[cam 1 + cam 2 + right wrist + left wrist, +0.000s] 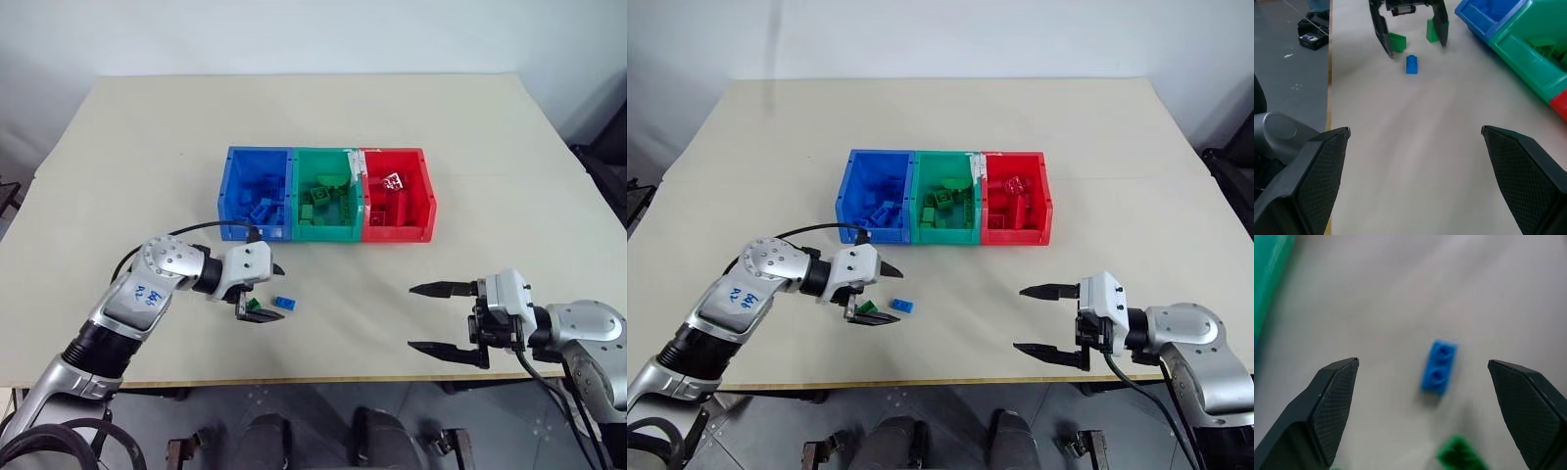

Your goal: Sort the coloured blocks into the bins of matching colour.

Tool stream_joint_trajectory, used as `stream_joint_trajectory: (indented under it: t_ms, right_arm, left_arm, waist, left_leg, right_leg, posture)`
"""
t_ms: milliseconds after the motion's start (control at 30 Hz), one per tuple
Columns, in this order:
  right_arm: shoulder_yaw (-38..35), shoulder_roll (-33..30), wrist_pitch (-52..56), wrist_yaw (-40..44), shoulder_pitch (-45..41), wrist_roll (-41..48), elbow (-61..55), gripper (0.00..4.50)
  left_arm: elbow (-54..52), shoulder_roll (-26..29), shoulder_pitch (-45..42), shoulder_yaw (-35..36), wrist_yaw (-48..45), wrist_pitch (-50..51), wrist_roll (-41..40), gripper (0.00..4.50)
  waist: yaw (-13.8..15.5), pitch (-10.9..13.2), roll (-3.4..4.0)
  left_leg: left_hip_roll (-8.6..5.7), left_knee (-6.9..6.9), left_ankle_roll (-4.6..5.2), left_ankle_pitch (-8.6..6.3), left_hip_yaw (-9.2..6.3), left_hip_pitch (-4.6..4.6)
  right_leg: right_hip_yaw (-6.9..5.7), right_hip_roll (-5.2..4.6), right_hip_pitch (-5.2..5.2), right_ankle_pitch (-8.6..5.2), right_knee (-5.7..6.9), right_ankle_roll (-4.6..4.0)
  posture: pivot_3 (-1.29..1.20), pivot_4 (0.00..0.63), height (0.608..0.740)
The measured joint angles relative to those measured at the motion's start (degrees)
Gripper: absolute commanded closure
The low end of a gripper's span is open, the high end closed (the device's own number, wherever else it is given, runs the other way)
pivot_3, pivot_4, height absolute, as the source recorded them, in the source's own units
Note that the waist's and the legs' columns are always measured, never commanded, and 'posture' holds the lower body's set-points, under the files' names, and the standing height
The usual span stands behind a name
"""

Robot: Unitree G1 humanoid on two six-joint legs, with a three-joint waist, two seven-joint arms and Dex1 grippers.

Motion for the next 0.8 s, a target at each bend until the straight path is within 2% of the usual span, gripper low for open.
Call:
stream_joint_trajectory:
  t_ms: [433,533,633,800]
  right_arm:
    - [-2.72,-1.23,-0.58,-2.68,2.95,0.02,-1.56,0.00]
    - [-2.76,-1.23,-0.51,-3.11,2.96,0.31,-1.74,0.00]
    - [-2.99,-0.96,-0.34,-4.21,2.95,1.44,-1.88,0.00]
    - [-5.29,3.20,0.02,-9.03,2.13,4.43,-3.82,0.00]
  left_arm:
    - [2.10,-2.17,-2.80,-2.47,-0.71,-0.72,4.21,3.98]
    - [2.36,-2.57,-2.63,-1.98,-0.52,-1.34,4.14,4.06]
    - [3.13,-5.50,-1.66,1.58,0.72,0.02,0.94,4.06]
    - [2.87,-9.34,-3.52,13.89,7.85,4.18,-6.69,4.06]
  waist:
    - [0.05,0.00,-0.01]
    - [0.04,0.00,0.00]
    - [0.04,0.01,-0.03]
    - [-0.05,0.04,-0.08]
  left_leg:
    - [0.03,0.36,0.01,-0.01,-0.07,0.03]
    - [0.04,0.48,0.02,-0.01,-0.09,0.02]
    - [0.05,0.58,0.05,-0.03,-0.14,-0.06]
    - [0.07,0.61,0.04,-0.02,-0.20,-0.07]
  right_leg:
    - [0.01,0.00,0.14,0.03,0.13,0.06]
    - [0.03,0.00,0.15,0.04,0.22,0.07]
    - [0.03,-0.01,0.13,0.04,0.29,0.07]
    - [0.01,-0.01,0.13,0.04,0.32,0.07]
  posture:
    - [0.00,0.150,0.740]
    - [0.00,0.150,0.740]
    - [0.00,0.150,0.740]
    - [0.00,0.150,0.740]
